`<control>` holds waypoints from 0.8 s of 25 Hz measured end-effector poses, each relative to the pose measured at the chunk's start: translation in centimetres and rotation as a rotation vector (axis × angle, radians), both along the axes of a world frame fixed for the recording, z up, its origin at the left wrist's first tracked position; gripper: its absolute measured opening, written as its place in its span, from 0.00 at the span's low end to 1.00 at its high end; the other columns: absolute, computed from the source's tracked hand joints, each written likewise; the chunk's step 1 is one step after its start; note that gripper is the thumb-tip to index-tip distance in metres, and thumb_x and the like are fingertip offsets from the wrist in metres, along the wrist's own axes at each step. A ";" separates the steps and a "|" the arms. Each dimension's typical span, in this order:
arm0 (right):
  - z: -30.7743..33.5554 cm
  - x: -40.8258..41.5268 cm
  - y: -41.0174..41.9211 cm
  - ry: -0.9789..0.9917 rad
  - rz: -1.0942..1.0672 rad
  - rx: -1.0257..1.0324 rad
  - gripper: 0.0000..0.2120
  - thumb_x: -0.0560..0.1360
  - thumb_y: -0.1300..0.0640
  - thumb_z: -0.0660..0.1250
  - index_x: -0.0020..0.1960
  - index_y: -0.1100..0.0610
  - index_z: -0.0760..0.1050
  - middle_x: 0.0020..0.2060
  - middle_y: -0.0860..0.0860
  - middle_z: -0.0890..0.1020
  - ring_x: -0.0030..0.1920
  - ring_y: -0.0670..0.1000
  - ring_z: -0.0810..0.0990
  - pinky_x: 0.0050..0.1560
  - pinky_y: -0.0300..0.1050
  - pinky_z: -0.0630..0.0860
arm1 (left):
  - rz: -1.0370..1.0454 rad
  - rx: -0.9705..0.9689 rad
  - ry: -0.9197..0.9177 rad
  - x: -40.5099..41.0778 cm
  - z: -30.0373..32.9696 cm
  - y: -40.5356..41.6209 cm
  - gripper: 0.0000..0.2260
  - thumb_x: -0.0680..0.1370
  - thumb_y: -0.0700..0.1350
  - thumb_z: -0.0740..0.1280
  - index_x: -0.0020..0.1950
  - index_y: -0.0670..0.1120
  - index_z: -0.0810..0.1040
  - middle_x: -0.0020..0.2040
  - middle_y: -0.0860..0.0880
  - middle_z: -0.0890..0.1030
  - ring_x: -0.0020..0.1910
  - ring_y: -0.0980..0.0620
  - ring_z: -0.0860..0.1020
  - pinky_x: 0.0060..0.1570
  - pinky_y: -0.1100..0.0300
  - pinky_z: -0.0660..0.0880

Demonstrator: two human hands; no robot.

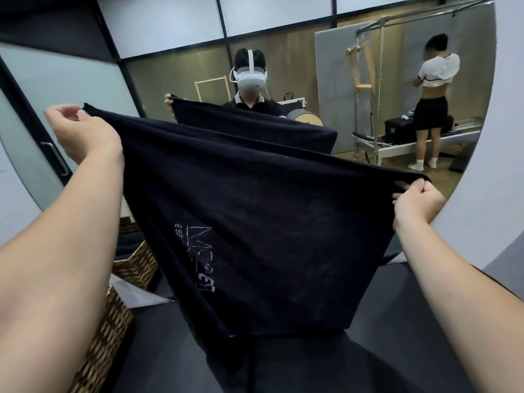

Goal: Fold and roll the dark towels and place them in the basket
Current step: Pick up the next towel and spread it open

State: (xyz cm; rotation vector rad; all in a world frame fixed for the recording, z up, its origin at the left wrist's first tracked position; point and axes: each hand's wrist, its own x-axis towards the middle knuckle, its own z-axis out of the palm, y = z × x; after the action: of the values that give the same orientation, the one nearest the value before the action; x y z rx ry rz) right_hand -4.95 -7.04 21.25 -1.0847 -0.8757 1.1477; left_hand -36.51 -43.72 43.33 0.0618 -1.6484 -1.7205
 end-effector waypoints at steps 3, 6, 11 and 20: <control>-0.1 0.0 -0.3 -0.009 -0.004 -0.008 0.18 0.81 0.51 0.56 0.33 0.53 0.71 0.38 0.53 0.85 0.28 0.49 0.79 0.36 0.49 0.79 | -0.012 0.010 0.004 0.3 0.1 0.2 0.06 0.80 0.45 0.58 0.48 0.57 0.68 0.43 0.62 0.77 0.42 0.63 0.77 0.39 0.72 0.67; -0.3 0.3 -0.5 0.018 -0.014 -0.034 0.18 0.80 0.52 0.56 0.33 0.54 0.70 0.39 0.55 0.85 0.30 0.51 0.80 0.38 0.51 0.80 | -0.024 -0.012 0.010 0.7 0.0 0.6 0.05 0.81 0.45 0.59 0.48 0.56 0.68 0.43 0.61 0.76 0.41 0.62 0.75 0.37 0.73 0.66; -0.1 1.2 -1.2 0.063 -0.022 -0.075 0.18 0.82 0.51 0.56 0.35 0.52 0.71 0.37 0.50 0.85 0.32 0.50 0.80 0.37 0.49 0.78 | -0.035 -0.017 0.029 0.8 -0.1 0.9 0.05 0.81 0.44 0.59 0.49 0.55 0.68 0.43 0.60 0.75 0.42 0.60 0.75 0.40 0.75 0.67; -0.1 1.6 -2.0 0.132 -0.134 -0.028 0.19 0.82 0.53 0.54 0.33 0.53 0.65 0.34 0.49 0.81 0.29 0.49 0.75 0.32 0.41 0.73 | -0.029 -0.008 0.053 1.6 -0.4 0.8 0.06 0.82 0.43 0.57 0.50 0.55 0.67 0.44 0.60 0.75 0.42 0.62 0.74 0.36 0.76 0.66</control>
State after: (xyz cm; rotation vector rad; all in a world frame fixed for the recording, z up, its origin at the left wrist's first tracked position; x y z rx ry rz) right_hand -3.32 -9.04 21.14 -1.0614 -0.6760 1.1087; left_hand -34.92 -42.91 42.90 -0.0108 -1.6246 -1.7229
